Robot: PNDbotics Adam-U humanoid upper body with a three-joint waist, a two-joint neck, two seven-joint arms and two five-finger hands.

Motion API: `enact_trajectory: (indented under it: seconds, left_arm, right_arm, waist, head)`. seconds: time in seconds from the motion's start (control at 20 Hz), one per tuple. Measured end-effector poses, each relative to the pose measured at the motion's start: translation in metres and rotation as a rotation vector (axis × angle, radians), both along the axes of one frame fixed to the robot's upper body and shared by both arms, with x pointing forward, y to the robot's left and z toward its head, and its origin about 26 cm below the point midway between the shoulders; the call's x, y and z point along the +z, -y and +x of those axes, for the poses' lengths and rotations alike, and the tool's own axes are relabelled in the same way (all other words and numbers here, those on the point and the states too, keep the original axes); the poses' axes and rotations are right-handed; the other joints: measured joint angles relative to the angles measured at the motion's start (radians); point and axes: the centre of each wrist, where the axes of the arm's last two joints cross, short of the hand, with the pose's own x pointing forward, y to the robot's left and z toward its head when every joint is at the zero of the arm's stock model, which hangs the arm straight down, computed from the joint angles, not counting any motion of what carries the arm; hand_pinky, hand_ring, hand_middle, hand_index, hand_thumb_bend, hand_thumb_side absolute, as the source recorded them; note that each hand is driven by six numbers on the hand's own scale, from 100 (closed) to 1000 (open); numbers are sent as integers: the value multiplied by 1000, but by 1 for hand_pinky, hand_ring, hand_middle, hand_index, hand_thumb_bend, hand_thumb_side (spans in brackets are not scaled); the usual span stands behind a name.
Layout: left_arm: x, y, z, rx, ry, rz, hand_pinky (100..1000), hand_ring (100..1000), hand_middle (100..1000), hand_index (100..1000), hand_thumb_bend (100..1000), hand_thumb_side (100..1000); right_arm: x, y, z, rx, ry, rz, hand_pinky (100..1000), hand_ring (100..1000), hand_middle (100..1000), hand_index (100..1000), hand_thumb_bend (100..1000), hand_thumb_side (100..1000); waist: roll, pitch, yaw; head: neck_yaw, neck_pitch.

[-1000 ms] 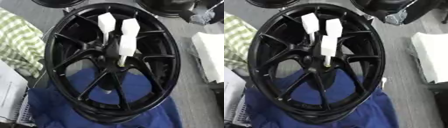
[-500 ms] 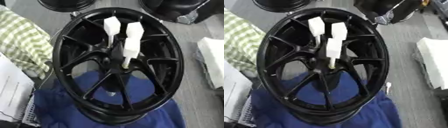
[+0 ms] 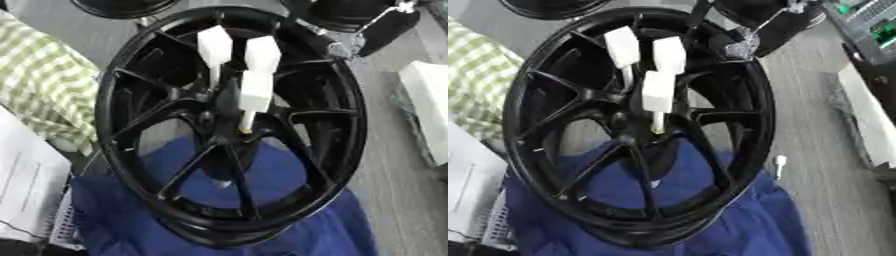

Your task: Pull the pin out of the wheel hub.

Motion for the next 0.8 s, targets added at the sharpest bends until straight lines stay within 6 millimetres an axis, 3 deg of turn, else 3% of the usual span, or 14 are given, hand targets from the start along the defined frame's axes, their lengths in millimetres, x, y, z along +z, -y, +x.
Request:
enact_trajectory:
  seconds: [0.35, 0.8]
  left_arm:
    - [-10, -10, -4, 47, -30, -11, 805, 625, 518, 728, 135, 701]
    - [-11, -11, -5, 58, -33, -15, 812, 629, 522, 731, 110, 720]
  right_arm:
    - [-17, -17, 3, 23, -21, -17, 968, 857, 768, 831, 100, 311]
    - [-21, -27, 0, -14, 11, -36, 980, 876, 779, 859, 100, 307]
  waist:
    - [0, 6, -33]
    - [-4, 6, -35]
  head:
    - [36, 0]
    - [52, 0]
